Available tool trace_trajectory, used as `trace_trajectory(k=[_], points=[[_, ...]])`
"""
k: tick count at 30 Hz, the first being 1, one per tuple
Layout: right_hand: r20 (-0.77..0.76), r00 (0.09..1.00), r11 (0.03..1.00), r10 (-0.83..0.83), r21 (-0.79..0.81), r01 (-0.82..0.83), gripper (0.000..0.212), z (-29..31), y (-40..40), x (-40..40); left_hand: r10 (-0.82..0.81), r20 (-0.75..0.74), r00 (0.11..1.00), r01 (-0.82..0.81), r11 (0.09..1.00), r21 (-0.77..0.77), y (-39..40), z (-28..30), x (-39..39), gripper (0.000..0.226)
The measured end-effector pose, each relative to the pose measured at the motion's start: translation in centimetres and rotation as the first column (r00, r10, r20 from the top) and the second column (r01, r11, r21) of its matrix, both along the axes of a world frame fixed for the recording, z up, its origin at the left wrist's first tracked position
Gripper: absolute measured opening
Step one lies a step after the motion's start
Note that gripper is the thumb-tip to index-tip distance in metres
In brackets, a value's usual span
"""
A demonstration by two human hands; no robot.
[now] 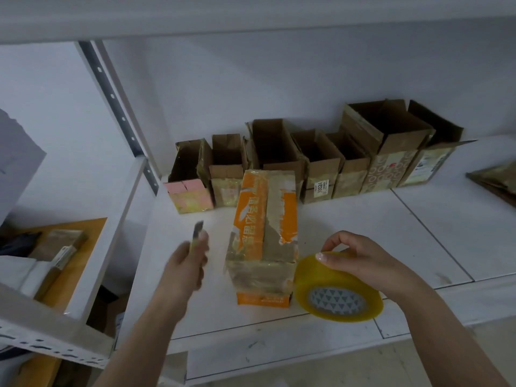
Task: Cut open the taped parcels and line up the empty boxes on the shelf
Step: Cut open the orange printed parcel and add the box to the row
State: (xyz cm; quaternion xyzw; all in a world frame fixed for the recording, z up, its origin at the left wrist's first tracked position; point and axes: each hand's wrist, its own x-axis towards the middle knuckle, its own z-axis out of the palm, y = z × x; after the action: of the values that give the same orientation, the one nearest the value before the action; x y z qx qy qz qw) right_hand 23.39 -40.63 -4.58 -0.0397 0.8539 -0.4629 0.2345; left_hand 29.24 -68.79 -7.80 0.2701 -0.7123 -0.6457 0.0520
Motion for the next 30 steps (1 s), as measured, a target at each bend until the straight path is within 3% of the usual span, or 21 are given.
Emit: trace_trajectory(k=[2,4,6,9,12,16,21,23,27,30], points=[[0.003,1.0,1.0,0.003,-0.021,-0.003,0.029,0.0,0.1,0.2,-0.095,-0.147,0.985,0.069,0.982,-0.177,0.2,3.0,-0.8,0.04],[0.008,1.0,0.998,0.01,-0.062,-0.009,0.041,0.1,0.2,0.4,-0.326,-0.25,0.912,0.255,0.926,-0.277,1.8,6.1,-1.4,0.043],[0.019,1.0,0.995,0.021,-0.098,-0.019,0.047,0.3,0.4,0.4,-0.544,-0.221,0.809,0.477,0.829,-0.293,4.3,8.0,-2.4,0.046],[0.023,0.999,0.992,0.046,-0.116,-0.043,0.037,0.3,0.8,0.3,-0.714,-0.076,0.696,0.692,0.695,-0.196,7.3,7.9,-4.5,0.047],[0.03,0.996,0.992,0.082,-0.097,-0.079,0.021,-0.2,1.1,0.2,-0.717,0.018,0.697,0.702,0.676,-0.224,7.9,5.4,-5.8,0.049],[0.049,0.992,0.992,0.112,-0.071,-0.109,0.021,0.0,1.1,0.0,-0.697,-0.007,0.718,0.664,0.687,-0.294,7.6,4.3,-6.0,0.048],[0.048,0.972,0.936,0.23,0.262,-0.234,0.04,-0.7,1.2,-0.7,-0.712,-0.015,0.702,0.675,0.672,-0.303,7.5,4.2,-5.9,0.045],[0.055,0.965,0.926,0.256,0.272,-0.261,0.037,-1.3,1.3,-0.7,-0.739,-0.027,0.673,0.691,0.642,-0.332,7.6,4.3,-5.9,0.044],[0.076,0.979,0.978,0.19,0.073,-0.196,0.022,-1.3,1.9,0.0,-0.797,0.065,0.6,0.768,0.551,-0.326,7.6,5.3,-5.7,0.045],[0.052,0.994,0.995,0.095,0.023,-0.096,0.018,-1.5,2.1,0.4,-0.872,0.241,0.425,0.863,0.311,-0.398,7.4,7.0,-5.6,0.046]])
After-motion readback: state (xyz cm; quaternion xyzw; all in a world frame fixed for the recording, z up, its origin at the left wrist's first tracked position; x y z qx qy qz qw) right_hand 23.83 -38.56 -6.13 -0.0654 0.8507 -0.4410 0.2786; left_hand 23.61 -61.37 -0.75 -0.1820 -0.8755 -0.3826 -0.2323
